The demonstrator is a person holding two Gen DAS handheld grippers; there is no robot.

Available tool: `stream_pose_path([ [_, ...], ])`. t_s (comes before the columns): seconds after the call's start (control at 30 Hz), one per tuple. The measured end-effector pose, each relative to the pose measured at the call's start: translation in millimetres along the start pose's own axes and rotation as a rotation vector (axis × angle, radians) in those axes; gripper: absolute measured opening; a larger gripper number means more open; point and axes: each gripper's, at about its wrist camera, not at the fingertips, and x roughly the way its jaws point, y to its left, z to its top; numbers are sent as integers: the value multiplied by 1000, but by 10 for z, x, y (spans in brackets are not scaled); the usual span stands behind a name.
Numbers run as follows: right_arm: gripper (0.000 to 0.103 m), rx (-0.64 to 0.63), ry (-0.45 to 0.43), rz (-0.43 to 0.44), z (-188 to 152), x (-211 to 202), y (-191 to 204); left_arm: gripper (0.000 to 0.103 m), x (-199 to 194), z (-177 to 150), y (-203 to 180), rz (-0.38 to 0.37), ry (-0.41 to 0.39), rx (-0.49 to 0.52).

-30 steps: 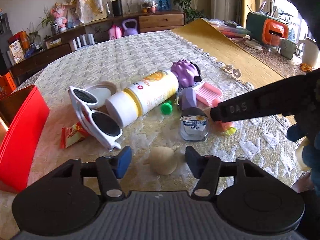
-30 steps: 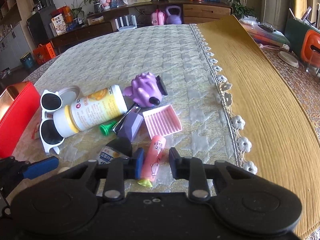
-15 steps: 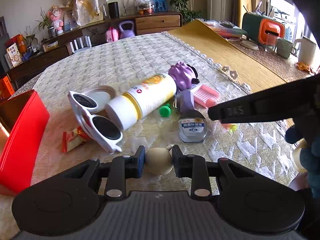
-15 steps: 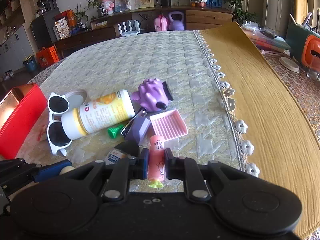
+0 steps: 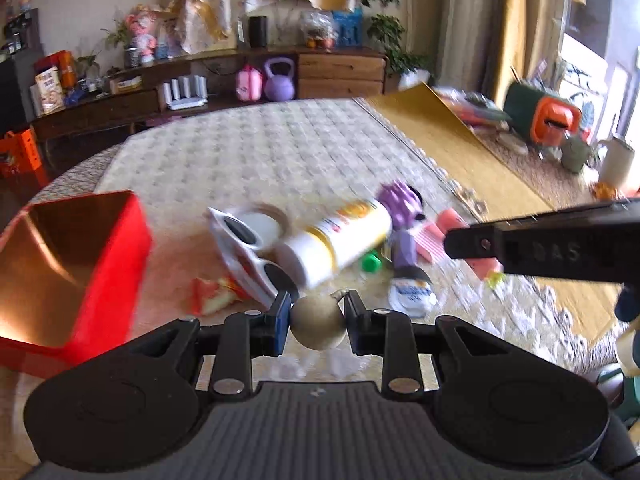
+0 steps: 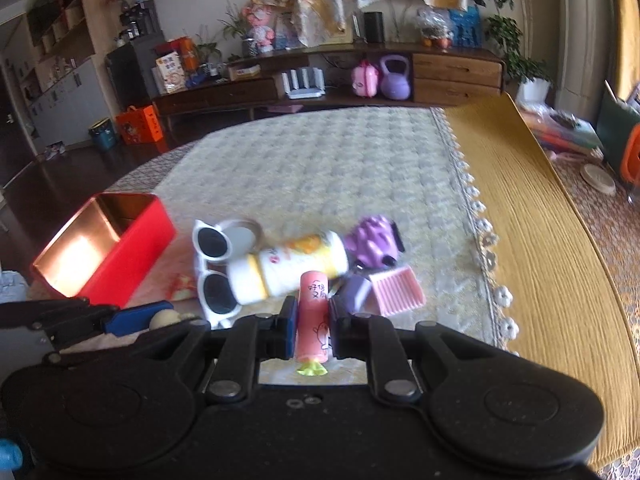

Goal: Organize rigid objects
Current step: 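Carry the ball and pink tube into the red tin with both tools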

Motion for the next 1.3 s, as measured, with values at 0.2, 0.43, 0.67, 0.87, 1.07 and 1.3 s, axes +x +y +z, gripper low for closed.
stream_pose_path([
  [0.2,15,-32,22,79,148,-17,319,28,-291,147,464,47,-19,-67],
  [0.43,15,-88,32,165,313,67,773,28,-530,255,1076,126,-33,-128],
  [0.67,15,-175,33,223,504,232,1281,28,-582,365,1638,163,-16,-175],
  [0.87,15,-239,50,270,623,505,1718,28,-422,466,2098,197,23,-198],
  [1.07,15,-321,70,263,617,834,2104,28,-113,582,2385,243,48,-181],
  [1.3,15,-333,135,250,621,1260,2304,28,364,630,2596,253,101,-168],
])
